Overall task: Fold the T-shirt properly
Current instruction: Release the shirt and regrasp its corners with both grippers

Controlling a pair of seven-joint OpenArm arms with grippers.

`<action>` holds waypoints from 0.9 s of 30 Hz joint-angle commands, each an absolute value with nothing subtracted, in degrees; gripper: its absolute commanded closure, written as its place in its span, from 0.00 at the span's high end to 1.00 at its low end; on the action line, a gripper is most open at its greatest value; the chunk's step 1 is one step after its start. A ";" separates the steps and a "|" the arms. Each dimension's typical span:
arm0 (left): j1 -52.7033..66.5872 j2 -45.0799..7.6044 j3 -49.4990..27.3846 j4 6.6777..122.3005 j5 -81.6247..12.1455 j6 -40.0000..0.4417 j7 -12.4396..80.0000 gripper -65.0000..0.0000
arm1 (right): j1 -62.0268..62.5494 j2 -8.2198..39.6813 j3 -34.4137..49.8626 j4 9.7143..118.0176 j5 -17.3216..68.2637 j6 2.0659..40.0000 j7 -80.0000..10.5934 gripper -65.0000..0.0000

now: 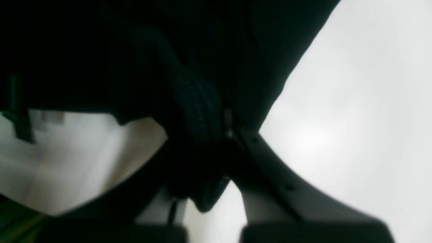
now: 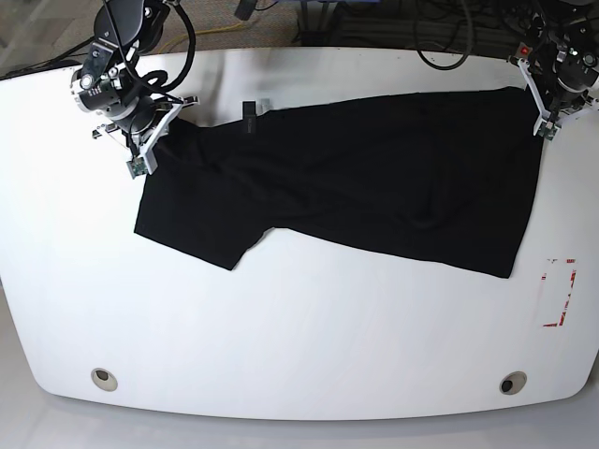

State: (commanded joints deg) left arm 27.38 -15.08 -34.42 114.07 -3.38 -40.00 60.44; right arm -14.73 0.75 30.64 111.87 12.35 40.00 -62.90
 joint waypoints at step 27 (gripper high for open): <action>25.89 -21.85 -38.29 114.33 -9.80 -40.00 60.88 0.74 | -14.11 0.57 30.20 111.69 12.44 40.00 -62.99 0.00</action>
State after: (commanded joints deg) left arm 25.89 -21.85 -38.29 114.33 -9.80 -40.00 60.88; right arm -14.11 0.57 30.20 111.69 12.44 40.00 -62.99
